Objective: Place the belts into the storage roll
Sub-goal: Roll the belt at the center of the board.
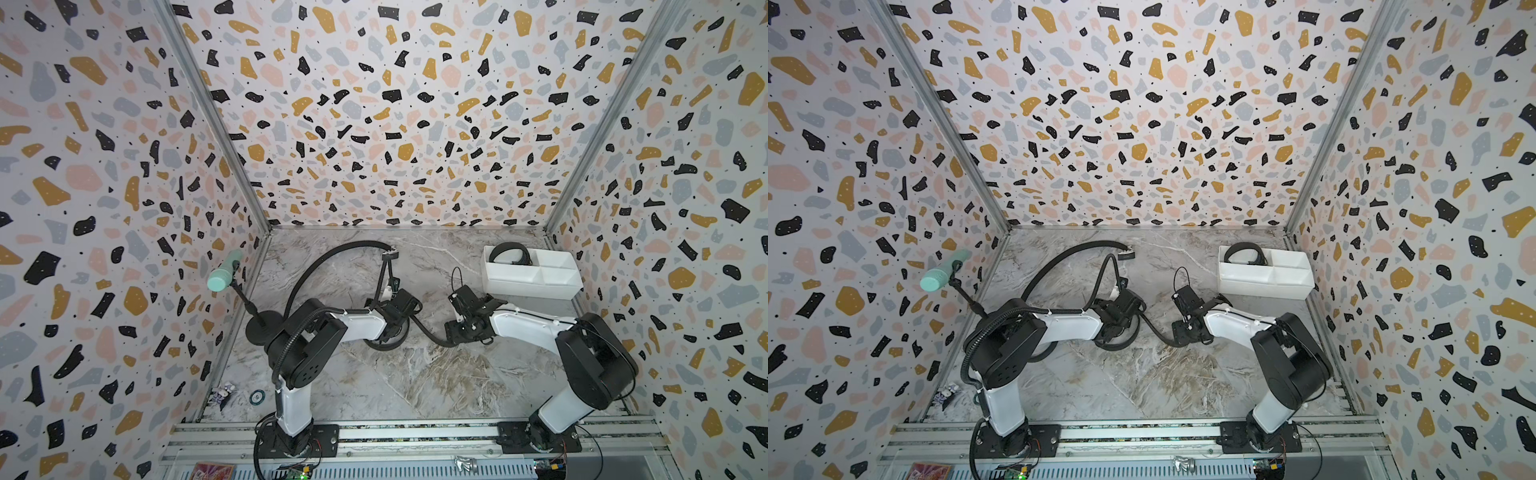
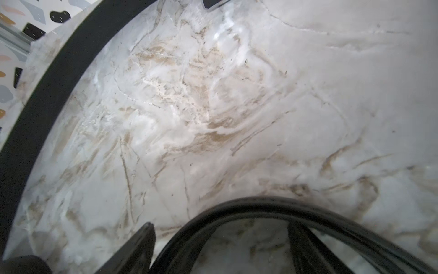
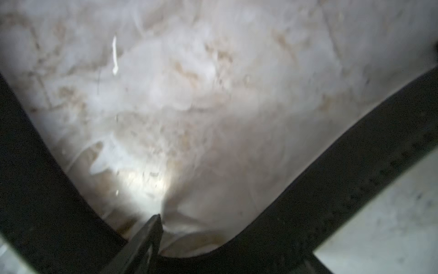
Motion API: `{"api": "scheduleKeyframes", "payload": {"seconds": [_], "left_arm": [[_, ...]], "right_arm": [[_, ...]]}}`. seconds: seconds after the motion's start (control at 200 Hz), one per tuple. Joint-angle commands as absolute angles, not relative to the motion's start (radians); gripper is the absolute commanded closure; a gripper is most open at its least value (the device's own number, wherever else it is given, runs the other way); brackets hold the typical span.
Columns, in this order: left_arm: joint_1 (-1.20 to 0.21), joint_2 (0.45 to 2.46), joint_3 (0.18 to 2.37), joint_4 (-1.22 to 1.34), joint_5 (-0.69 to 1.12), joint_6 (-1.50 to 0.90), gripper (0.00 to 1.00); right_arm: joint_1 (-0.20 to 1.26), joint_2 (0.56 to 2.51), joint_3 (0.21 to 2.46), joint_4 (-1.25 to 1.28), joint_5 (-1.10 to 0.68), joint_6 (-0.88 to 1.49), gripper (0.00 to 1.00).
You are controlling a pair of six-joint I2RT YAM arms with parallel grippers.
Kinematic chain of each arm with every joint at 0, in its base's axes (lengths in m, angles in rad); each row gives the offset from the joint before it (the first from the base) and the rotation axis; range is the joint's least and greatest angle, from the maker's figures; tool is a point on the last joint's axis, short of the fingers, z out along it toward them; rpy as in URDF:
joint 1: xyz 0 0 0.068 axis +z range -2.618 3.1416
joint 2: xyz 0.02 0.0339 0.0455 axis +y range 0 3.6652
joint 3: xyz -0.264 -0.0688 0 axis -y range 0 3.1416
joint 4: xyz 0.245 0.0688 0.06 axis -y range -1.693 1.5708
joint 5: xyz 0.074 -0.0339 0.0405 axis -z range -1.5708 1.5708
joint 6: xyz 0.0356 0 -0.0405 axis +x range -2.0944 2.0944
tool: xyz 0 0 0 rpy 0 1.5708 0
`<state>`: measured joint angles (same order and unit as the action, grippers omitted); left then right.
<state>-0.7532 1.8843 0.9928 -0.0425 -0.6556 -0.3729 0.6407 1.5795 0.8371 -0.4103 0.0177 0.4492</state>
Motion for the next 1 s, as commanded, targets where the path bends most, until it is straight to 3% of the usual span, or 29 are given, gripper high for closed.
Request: {"api": "scheduleKeyframes", "payload": {"seconds": [0.0,0.446,0.676,0.996], "left_arm": [[-0.742,1.932,0.987,-0.068,-0.601,-0.345,0.25],[-0.701,2.08,1.214,-0.157,-0.561,-0.3,0.67],[-0.677,2.17,1.363,-0.23,-0.535,-0.275,0.77],[-0.667,2.187,1.407,-0.268,-0.52,-0.281,0.8]], "right_arm": [[0.685,1.552,0.776,-0.472,-0.08,0.533,0.25],[0.651,1.502,0.986,-0.646,-0.099,0.401,0.08],[0.527,1.471,1.063,-0.656,-0.033,0.289,0.05],[0.227,1.483,0.992,-0.456,0.026,0.263,0.03]]}}
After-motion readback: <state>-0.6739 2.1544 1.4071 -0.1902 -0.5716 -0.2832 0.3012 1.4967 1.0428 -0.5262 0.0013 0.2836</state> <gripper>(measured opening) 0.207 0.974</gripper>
